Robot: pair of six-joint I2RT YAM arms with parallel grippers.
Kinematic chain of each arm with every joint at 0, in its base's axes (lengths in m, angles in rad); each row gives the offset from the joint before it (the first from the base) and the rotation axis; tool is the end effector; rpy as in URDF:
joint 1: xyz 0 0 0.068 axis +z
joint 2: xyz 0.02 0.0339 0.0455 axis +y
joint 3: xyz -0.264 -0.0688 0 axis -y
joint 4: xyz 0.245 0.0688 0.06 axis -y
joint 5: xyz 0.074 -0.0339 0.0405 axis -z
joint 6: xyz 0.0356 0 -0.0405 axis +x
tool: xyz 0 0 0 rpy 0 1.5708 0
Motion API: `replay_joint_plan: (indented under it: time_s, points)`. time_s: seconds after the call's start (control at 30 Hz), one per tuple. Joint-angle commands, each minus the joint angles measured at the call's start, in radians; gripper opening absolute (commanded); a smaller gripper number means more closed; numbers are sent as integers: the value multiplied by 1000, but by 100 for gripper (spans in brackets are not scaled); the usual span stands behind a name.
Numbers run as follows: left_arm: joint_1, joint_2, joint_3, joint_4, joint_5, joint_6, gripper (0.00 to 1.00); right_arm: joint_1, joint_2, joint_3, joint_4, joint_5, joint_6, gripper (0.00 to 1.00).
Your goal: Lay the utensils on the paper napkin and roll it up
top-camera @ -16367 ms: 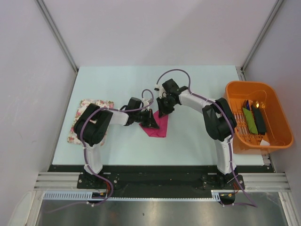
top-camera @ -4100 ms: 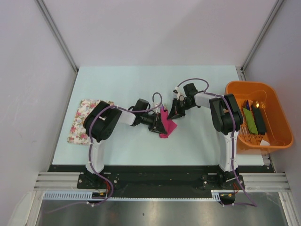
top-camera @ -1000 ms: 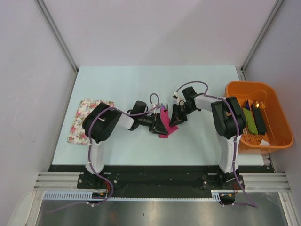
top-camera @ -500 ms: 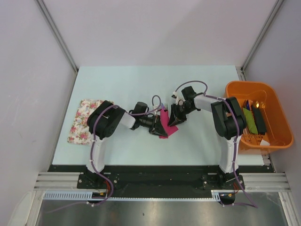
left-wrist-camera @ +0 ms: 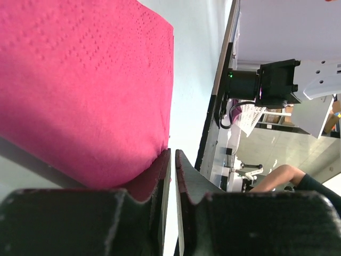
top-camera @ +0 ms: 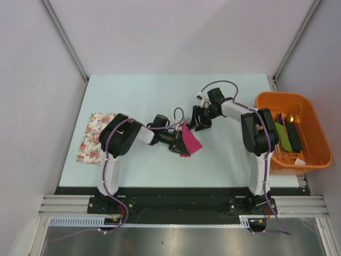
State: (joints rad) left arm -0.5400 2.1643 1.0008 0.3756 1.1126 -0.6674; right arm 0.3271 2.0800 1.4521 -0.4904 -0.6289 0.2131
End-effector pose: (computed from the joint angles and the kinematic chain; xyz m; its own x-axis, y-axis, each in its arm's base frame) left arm 0.3122 -0.2243 0.0675 -0.9541 0.2527 -0.1605 0.2285 0.2681 -0.9359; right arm 0.3978 0.1571 0.1562 -0.9389 -0.1379 -0.3154 -0.3119 0.7288 0.6096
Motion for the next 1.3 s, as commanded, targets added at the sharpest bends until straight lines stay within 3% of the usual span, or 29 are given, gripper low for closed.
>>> replay_joint_plan:
  time_s: [0.0, 0.17, 0.43, 0.57, 0.73, 0.77, 0.87, 0.93, 1.13, 1.23, 1.27]
  points:
    - [3, 52, -13, -113, -117, 124, 16, 21, 63, 39, 13, 23, -18, 55]
    - [5, 52, -2, -121, -119, 134, 16, 24, 117, 48, 32, 3, 0, 51]
    - [3, 55, 16, -115, -116, 134, 16, 30, 138, 11, 27, -28, 16, 34]
    - [3, 54, 22, -103, -115, 123, 16, 30, 143, -1, 26, -25, 19, 31]
    - [8, 52, 39, -95, -123, 106, 16, 26, 160, 17, 7, -35, 20, 8]
    - [12, 48, 39, -86, -123, 97, 16, 24, 161, 22, 9, -41, 22, 0]
    - [18, 20, 47, -72, -131, 83, 17, 17, 164, 37, 12, -63, 26, 0]
    - [20, -6, 53, -70, -129, 80, 20, 12, 161, 48, 29, -78, 37, 0]
    - [38, -165, 82, -89, -142, 92, 45, 6, 100, 51, 88, -123, 55, 0]
    - [69, -266, 90, -156, -175, 133, 58, 3, 72, 48, 119, -141, 71, 0]
    - [80, -290, 96, -217, -195, 152, 67, 3, 66, 48, 128, -143, 75, 0]
